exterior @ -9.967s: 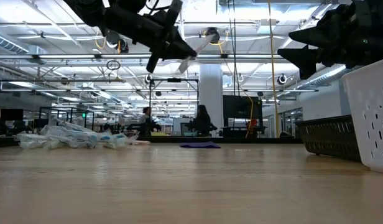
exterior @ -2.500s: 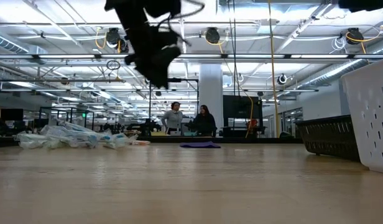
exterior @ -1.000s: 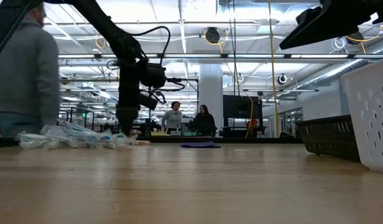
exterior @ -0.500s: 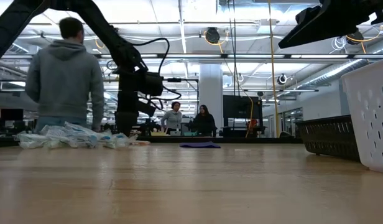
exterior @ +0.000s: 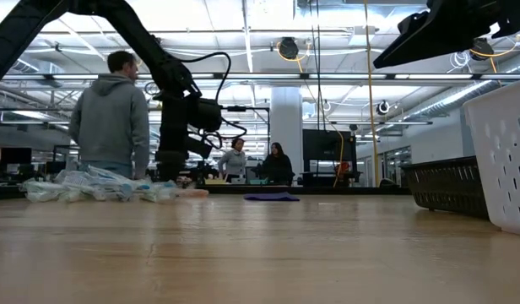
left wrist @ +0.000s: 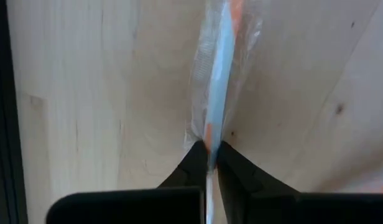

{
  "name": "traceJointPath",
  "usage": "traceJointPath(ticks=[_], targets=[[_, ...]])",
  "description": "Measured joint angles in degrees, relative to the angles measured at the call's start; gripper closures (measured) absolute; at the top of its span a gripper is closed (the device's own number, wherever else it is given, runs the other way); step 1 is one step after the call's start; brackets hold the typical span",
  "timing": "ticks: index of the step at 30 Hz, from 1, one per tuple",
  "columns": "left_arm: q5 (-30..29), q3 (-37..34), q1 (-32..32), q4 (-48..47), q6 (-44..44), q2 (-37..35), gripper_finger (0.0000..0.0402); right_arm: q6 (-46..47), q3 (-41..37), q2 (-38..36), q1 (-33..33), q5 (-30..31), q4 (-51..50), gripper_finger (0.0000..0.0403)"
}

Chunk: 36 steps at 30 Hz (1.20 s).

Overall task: Pick & Place Toothbrushes
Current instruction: Put the orange toothbrush into the white bin

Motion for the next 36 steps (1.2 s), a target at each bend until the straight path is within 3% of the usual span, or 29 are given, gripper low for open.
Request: traceJointPath(ticks=[8, 15, 24, 36], targets=[[-0.35, -0.32, -0.33, 0.34, -2.51, -1.80, 0.0394, -0.17, 0.00, 0.00, -0.26, 0.00, 0.00, 0.0248], [0.35, -0.35, -0.65, -0.71, -8.19, -8.27, 0.0397, -0.17, -0.01, 0.00, -0.26, 0.00, 0.02, 0.0248], [8.64, -0.31, -4.89, 0.56, -13.84, -19.63, 0.0397, 0.76, -0.01, 0.00, -0.32, 0.08, 0.02, 0.0248], [19.13, -0.17, -15.09, 14.46, -19.08, -30.61, 0.0398, 0.39, -0.01, 0.00, -0.35, 0.22, 2.36, 0.0248]])
